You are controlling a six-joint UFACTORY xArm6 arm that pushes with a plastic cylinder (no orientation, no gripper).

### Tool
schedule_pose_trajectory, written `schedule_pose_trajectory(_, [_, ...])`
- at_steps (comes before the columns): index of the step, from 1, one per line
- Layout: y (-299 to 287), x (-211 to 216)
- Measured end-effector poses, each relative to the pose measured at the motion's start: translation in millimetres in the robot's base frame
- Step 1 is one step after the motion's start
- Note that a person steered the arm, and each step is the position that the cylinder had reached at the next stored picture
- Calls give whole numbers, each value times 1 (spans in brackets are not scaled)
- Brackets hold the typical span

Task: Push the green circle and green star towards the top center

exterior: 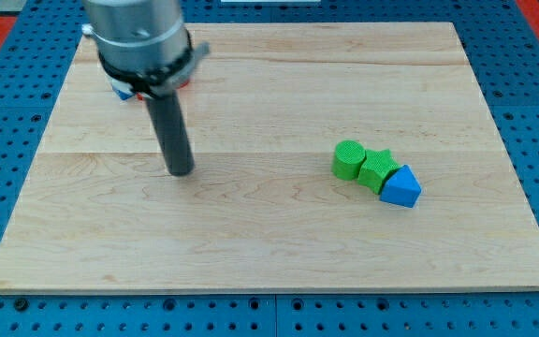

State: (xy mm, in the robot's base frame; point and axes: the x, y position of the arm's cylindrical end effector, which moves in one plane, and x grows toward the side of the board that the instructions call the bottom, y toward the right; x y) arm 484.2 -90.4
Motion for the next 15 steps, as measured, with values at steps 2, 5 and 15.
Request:
schedule_pose_trajectory(2, [181, 87])
schedule_pose_trajectory(5, [266, 41])
schedule_pose_trajectory(15, [94, -97])
